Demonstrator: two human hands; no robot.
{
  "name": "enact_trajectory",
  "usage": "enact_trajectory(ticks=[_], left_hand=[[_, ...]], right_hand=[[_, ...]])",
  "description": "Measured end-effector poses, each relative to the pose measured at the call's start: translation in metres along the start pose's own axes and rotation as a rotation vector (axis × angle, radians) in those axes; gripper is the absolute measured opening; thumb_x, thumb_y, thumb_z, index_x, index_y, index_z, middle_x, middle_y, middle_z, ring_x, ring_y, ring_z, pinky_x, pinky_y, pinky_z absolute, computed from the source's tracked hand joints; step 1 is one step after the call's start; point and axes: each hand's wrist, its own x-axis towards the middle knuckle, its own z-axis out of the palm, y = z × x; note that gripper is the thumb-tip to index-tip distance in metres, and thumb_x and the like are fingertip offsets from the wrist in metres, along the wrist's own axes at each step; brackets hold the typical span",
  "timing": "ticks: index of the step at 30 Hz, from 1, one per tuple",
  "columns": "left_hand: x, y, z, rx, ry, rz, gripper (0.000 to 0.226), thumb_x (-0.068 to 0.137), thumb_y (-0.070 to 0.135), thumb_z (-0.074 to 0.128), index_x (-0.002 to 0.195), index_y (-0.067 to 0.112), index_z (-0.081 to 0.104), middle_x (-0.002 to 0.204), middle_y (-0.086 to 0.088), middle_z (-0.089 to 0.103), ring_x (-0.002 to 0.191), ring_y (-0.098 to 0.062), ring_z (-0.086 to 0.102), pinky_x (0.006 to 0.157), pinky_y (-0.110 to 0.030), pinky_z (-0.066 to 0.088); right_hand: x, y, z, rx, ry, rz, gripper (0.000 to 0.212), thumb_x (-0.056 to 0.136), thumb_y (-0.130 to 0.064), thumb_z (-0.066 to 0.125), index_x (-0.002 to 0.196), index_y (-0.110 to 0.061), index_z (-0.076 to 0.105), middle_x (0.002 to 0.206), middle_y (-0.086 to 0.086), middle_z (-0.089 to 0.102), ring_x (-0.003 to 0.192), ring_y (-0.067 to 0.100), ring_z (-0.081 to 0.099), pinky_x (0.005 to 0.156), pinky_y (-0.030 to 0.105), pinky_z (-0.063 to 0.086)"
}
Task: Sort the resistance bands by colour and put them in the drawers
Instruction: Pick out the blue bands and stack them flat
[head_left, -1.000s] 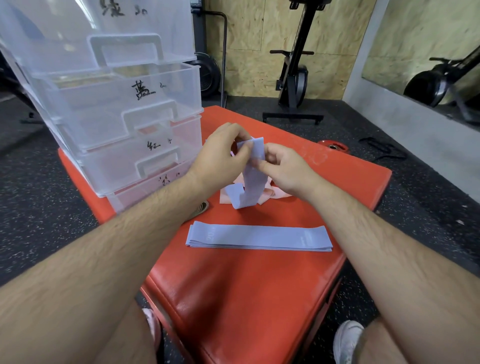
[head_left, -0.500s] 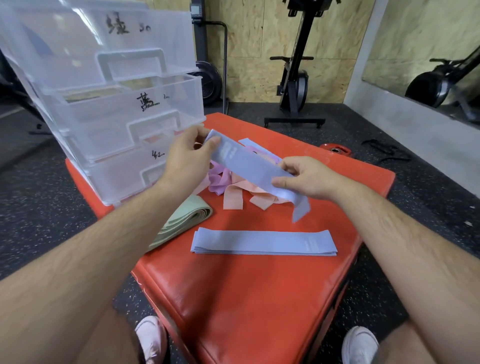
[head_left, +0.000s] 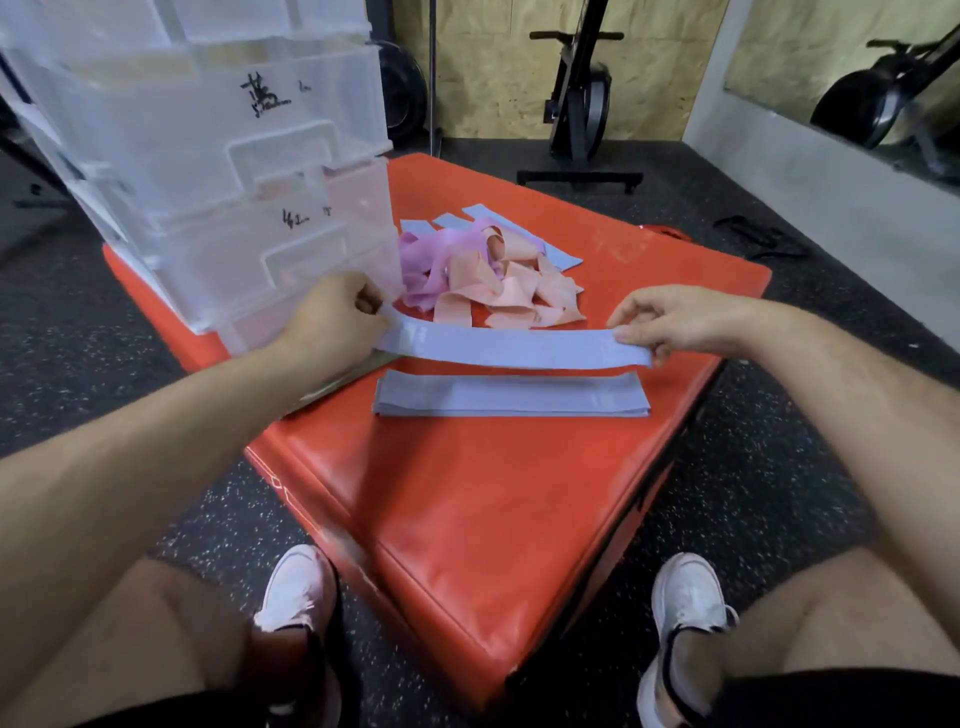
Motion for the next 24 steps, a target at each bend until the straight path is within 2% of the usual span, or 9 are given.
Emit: enact_trajectory(ticks=[3,5,8,11,13,16,18,21,24], left_hand=[[-0.013,-0.006,0.011,0.110,-0.064,0.067,0.015,0.082,0.012,0.065,0.095,0.019,0.063,0.083,0.000,0.063,0.081,-0.023,0.059,0.068,-0.029,0.041],[-0.021,-0.012,0.019,0.109,-0.117,0.114,0.020,0.080,0.005,0.062,0.096,0.017,0.066,0.081,-0.001,0.061,0.079,-0.023,0.057,0.069,-0.029,0.042],[-0.023,-0.022,0.028,0.111,-0.149,0.187,0.023,0.077,-0.001,0.062,0.094,0.015,0.066,0.086,-0.008,0.064,0.082,-0.027,0.058,0.073,-0.034,0.045],[-0.021,-0.028,0.035,0.170,-0.169,0.202,0.016,0.081,0.001,0.066,0.096,0.007,0.067,0.087,-0.001,0.057,0.085,-0.024,0.054,0.071,-0.023,0.033],[-0.020,-0.030,0.039,0.234,-0.196,0.220,0.016,0.083,0.004,0.066,0.099,0.004,0.068,0.092,-0.001,0.051,0.093,-0.026,0.053,0.078,-0.021,0.033],[-0.020,-0.032,0.040,0.410,-0.171,0.322,0.021,0.082,0.022,0.061,0.099,0.016,0.071,0.105,-0.008,0.052,0.105,-0.035,0.051,0.096,-0.039,0.042],[-0.022,-0.027,0.042,0.453,-0.195,0.398,0.035,0.079,0.041,0.053,0.102,0.023,0.072,0.108,-0.005,0.055,0.107,-0.034,0.053,0.096,-0.047,0.044],[-0.026,-0.022,0.050,0.402,-0.307,0.505,0.056,0.077,0.067,0.047,0.117,0.034,0.066,0.118,0.003,0.058,0.110,-0.025,0.057,0.096,-0.046,0.046],[-0.028,-0.022,0.059,0.350,-0.449,0.507,0.070,0.074,0.076,0.047,0.135,0.041,0.054,0.138,0.006,0.051,0.126,-0.017,0.051,0.106,-0.043,0.041]], right_hand=[[0.002,0.007,0.013,-0.176,0.053,-0.015,0.007,0.095,-0.022,0.068,0.100,-0.017,0.066,0.081,0.004,0.064,0.070,0.018,0.055,0.065,0.032,0.045],[0.002,0.009,0.021,-0.289,0.062,-0.032,0.006,0.093,-0.027,0.070,0.096,-0.022,0.067,0.081,0.000,0.066,0.072,0.017,0.058,0.069,0.032,0.046],[0.000,0.012,0.032,-0.448,0.081,-0.041,0.010,0.091,-0.030,0.070,0.098,-0.024,0.068,0.091,0.000,0.067,0.083,0.019,0.060,0.077,0.033,0.047],[-0.002,0.014,0.037,-0.514,0.116,-0.040,0.012,0.091,-0.030,0.069,0.101,-0.022,0.068,0.100,-0.001,0.065,0.092,0.019,0.058,0.076,0.031,0.042],[-0.003,0.016,0.039,-0.544,0.108,-0.033,0.012,0.091,-0.030,0.069,0.100,-0.022,0.067,0.103,0.000,0.065,0.094,0.019,0.058,0.076,0.030,0.040],[-0.005,0.016,0.040,-0.593,0.098,-0.053,0.016,0.088,-0.037,0.070,0.100,-0.029,0.063,0.109,-0.001,0.060,0.102,0.020,0.055,0.087,0.033,0.045],[-0.007,0.013,0.041,-0.642,0.109,-0.094,0.029,0.084,-0.045,0.071,0.109,-0.035,0.059,0.116,-0.004,0.056,0.115,0.022,0.047,0.101,0.040,0.042],[-0.011,0.003,0.051,-0.620,0.025,-0.172,0.055,0.079,-0.051,0.074,0.129,-0.039,0.055,0.132,-0.010,0.057,0.126,0.018,0.046,0.109,0.044,0.038],[-0.009,-0.002,0.066,-0.634,-0.051,-0.233,0.064,0.077,-0.056,0.076,0.134,-0.041,0.051,0.137,-0.011,0.056,0.128,0.016,0.049,0.110,0.043,0.038]])
